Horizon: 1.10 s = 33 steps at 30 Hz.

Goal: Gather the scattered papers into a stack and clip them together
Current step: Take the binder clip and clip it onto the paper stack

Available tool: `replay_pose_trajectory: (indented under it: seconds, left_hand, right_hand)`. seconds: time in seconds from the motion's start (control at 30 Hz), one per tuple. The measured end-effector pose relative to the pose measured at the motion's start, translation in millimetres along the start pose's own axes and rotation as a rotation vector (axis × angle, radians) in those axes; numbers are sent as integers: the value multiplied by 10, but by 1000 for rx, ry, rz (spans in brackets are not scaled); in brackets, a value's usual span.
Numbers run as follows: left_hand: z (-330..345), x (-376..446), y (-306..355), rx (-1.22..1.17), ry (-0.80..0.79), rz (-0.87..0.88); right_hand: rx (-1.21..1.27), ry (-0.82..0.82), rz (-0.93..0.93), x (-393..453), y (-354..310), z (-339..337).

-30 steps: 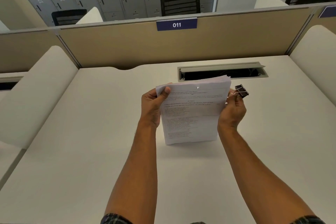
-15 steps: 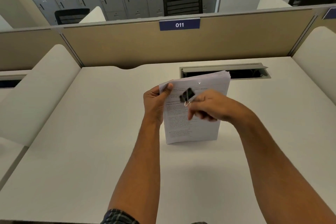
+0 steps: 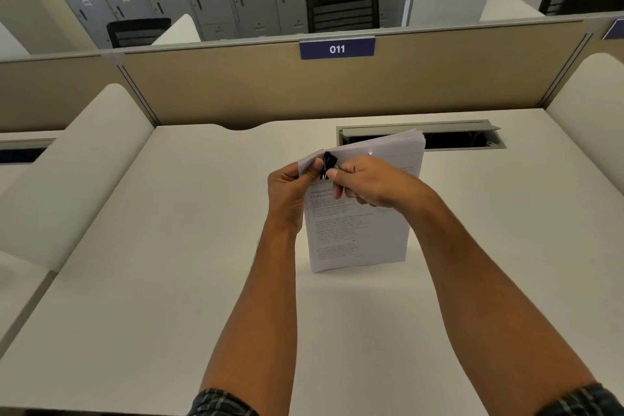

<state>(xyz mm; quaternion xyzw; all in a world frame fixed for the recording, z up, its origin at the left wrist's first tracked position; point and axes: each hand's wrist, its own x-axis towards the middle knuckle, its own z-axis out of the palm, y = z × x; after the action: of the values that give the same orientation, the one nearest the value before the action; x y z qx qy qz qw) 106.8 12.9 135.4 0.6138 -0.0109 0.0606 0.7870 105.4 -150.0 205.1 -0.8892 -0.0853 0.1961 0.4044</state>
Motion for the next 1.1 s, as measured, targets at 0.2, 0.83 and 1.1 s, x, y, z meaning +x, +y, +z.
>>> replay_pose_trajectory:
  seconds: [0.2,0.83,1.1]
  left_hand:
    - [-11,6,-3,-4,34,-16]
    - [27,40,-19,10,102,-16]
    - [82,69,-23,44,160,4]
  right_hand:
    - [335,349,-186,19,147,93]
    - [505,724,-245,113,147,387]
    - [614,854,-243,111,120,455]
